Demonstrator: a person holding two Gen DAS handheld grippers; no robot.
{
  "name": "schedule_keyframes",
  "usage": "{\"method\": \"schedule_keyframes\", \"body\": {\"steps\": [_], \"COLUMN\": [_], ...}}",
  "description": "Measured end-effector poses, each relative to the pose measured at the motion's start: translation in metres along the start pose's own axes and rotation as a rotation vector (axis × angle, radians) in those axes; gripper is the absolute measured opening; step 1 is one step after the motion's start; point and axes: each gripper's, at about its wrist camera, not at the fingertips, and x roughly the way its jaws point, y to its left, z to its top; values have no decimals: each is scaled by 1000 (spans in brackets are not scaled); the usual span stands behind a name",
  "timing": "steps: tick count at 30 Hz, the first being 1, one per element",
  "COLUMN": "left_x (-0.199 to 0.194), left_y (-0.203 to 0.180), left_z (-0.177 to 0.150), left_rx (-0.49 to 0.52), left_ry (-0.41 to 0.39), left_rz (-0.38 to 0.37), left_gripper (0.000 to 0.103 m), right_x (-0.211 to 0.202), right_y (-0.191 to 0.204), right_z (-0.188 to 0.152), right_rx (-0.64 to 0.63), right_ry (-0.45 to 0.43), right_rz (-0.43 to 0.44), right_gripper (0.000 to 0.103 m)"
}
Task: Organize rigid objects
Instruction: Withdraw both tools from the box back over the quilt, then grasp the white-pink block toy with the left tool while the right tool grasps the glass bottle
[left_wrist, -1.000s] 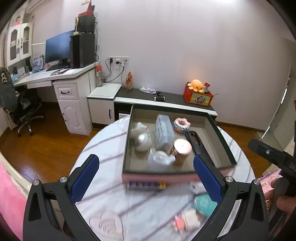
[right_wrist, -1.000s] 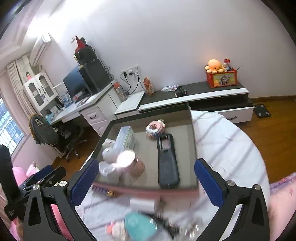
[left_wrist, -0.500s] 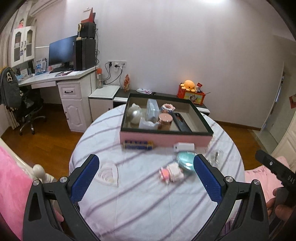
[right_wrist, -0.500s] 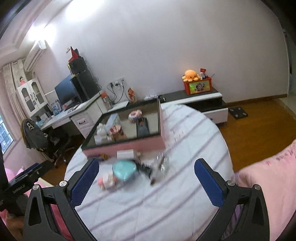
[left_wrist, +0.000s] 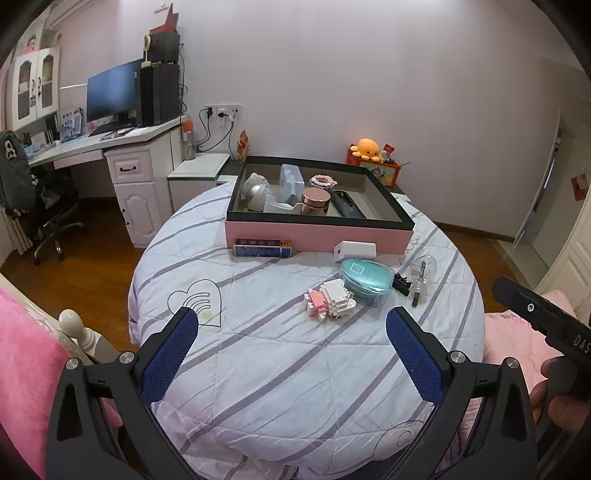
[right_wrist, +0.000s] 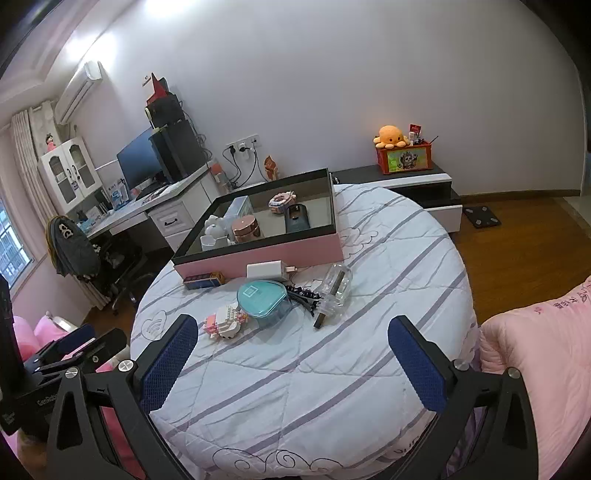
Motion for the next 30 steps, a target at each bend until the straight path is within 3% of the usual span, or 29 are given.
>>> {"method": "schedule_keyframes", "body": {"steps": [8,25,29,30], "left_x": [27,153,162,164], "left_y": [-11,-34,-32,-30], "left_z": [-5,-6,-1,1], "left_rx": [49,144,130,127], "left_ry": [49,228,244,246], "left_rz": [-10,-27,-67,-77], "left_gripper": [103,103,101,95], "right_x": [19,102,121,124], "right_y": [-1,-39,-47,-48], "right_z": [1,14,15,17], "right_rx": [-3,62,89,93], "right_ry": [34,143,163,165], "right_rz": [-22,-105,-109,-109], "right_gripper": [103,103,103,102]}}
